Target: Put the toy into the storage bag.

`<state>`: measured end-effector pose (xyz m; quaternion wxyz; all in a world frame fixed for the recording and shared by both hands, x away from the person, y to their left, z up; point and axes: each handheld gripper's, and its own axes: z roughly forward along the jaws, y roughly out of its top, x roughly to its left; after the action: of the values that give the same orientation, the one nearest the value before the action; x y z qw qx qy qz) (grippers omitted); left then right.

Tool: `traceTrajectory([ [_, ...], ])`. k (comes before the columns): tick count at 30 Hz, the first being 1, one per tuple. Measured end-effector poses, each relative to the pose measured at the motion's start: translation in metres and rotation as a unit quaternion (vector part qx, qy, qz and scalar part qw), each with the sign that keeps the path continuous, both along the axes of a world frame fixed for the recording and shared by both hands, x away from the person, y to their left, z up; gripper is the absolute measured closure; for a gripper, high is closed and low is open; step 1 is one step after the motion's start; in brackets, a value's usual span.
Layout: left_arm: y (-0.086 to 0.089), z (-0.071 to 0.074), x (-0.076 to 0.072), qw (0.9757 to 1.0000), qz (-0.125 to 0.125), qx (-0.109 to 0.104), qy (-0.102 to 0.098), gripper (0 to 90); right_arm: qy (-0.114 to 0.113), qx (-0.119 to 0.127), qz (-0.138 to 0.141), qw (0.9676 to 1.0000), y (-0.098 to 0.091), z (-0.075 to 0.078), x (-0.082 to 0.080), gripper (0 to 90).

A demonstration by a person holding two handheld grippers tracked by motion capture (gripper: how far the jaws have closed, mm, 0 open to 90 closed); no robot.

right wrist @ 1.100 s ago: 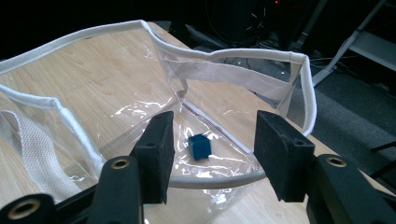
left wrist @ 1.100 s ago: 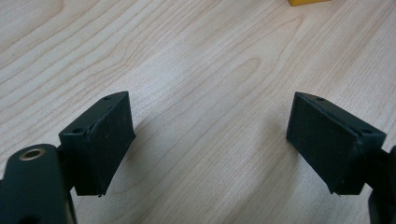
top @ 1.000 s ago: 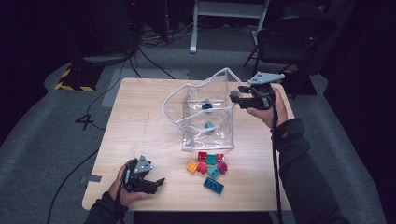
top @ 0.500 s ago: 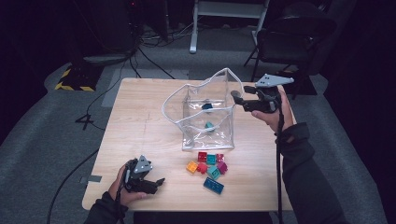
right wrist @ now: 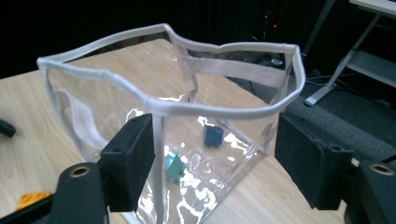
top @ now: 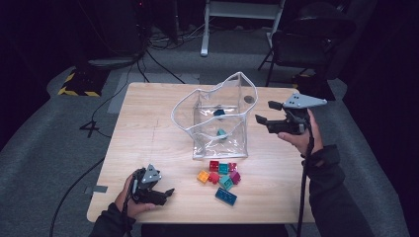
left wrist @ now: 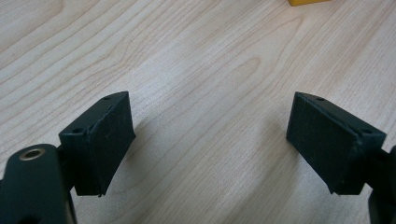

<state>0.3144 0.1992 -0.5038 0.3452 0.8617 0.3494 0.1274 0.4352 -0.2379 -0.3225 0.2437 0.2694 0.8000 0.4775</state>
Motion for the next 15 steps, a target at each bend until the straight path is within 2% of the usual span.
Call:
traceTrajectory([
  [15, 0.0, 0.0, 0.0, 1.0, 0.0, 0.0, 0.0, 15.2, 0.009, -0.031, 0.035, 0.9989, 0.014, -0.047, -0.035, 23.4],
])
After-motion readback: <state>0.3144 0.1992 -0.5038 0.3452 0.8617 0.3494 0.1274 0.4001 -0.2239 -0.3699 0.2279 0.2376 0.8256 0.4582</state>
